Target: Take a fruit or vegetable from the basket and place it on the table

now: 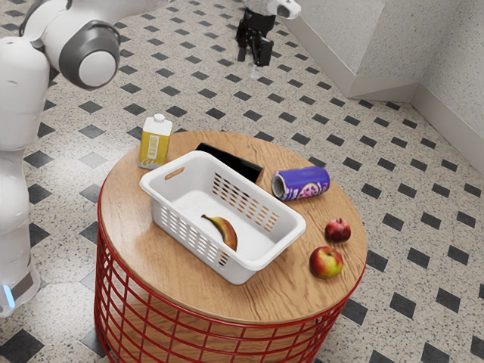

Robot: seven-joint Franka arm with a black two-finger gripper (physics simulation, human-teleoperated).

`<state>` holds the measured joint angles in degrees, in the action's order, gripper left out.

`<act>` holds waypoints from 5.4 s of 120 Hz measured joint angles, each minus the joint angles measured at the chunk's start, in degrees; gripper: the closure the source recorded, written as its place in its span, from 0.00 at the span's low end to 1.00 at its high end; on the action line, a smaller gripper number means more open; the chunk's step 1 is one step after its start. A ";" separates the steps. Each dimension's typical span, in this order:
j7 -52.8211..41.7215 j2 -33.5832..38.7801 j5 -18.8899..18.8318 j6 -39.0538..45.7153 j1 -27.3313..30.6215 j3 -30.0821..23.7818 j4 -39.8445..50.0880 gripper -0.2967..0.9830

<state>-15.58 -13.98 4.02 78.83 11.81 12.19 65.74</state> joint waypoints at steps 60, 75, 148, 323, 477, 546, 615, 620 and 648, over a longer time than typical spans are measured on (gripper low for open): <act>-15.53 1.99 -7.72 2.59 -33.45 -0.99 -8.82 0.24; -20.97 1.90 -9.08 2.00 -33.48 -0.91 -8.48 0.23; -33.05 16.37 -8.96 20.89 -32.88 -0.87 35.80 0.23; -34.18 18.16 -12.90 10.67 -34.75 3.81 27.59 0.23; -47.97 32.47 -6.80 14.04 -28.28 -11.93 54.24 0.24; -54.57 26.21 -6.86 28.64 -28.14 -8.29 58.34 0.25; -57.71 22.32 -6.52 33.29 -30.19 -8.30 59.71 0.26; -57.84 22.31 -6.51 33.57 -30.18 -8.28 60.00 0.26; -58.42 21.39 -6.48 34.96 -30.07 -8.30 60.40 0.27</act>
<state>-74.00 7.41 -2.47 113.78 -18.26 3.89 126.14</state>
